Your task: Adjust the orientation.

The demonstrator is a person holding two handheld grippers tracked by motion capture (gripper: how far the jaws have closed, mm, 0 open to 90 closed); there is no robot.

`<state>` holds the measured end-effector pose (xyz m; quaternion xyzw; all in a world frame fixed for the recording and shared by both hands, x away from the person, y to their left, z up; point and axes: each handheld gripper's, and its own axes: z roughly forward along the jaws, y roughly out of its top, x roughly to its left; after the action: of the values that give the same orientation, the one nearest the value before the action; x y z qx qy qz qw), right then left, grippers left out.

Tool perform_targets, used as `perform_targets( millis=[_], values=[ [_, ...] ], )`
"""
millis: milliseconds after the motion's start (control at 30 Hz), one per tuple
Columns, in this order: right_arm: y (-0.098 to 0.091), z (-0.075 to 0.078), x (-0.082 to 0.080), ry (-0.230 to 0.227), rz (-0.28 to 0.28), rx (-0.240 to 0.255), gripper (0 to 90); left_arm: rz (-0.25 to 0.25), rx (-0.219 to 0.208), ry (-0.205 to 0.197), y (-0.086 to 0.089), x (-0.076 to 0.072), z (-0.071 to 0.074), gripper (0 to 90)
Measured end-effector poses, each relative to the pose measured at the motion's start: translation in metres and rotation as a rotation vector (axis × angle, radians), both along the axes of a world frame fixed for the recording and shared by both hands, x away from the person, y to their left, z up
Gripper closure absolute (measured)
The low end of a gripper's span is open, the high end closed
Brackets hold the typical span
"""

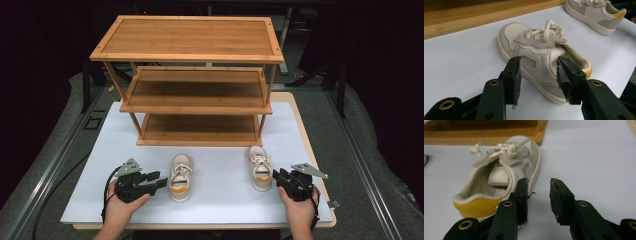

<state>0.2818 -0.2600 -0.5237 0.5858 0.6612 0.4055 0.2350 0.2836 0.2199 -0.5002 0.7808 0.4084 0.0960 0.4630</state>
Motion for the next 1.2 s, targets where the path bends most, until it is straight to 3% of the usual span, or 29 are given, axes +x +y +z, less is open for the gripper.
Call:
perform_targets(
  millis=[200, 267, 433, 500, 600, 667, 767, 833, 1200],
  values=[
    [0.004, 0.013, -0.006, -0.071, 0.01, 0.031, 62.8, 0.005, -0.019, 0.006, -0.005, 0.003, 0.001, 53.7],
    [0.007, 0.014, -0.005, -0.089, 0.042, 0.048, 60.0, 0.004, -0.034, 0.017, -0.01, 0.005, 0.0, 52.0],
    [0.019, 0.009, 0.004, -0.067, 0.073, 0.025, 55.8, 0.005, -0.026, 0.025, -0.021, 0.01, -0.007, 49.8],
    [0.021, 0.007, 0.008, -0.063, 0.096, 0.043, 54.7, 0.004, -0.023, 0.028, -0.024, 0.011, -0.009, 49.7],
    [0.021, 0.006, 0.015, -0.038, 0.078, 0.027, 53.5, 0.001, -0.021, 0.036, -0.027, 0.013, -0.013, 49.7],
    [0.016, 0.004, 0.019, -0.017, 0.105, 0.076, 53.2, 0.003, -0.013, 0.039, -0.027, 0.015, -0.014, 49.3],
    [0.013, 0.002, 0.025, 0.025, 0.101, 0.075, 56.8, 0.014, -0.026, 0.054, -0.026, 0.018, -0.017, 49.4],
    [0.012, 0.0, 0.029, 0.041, 0.108, 0.109, 58.9, 0.006, -0.014, 0.051, -0.026, 0.02, -0.018, 49.4],
    [0.018, 0.005, 0.024, 0.051, 0.057, 0.101, 66.7, 0.013, -0.009, 0.081, -0.027, 0.025, -0.022, 51.3]
  ],
)
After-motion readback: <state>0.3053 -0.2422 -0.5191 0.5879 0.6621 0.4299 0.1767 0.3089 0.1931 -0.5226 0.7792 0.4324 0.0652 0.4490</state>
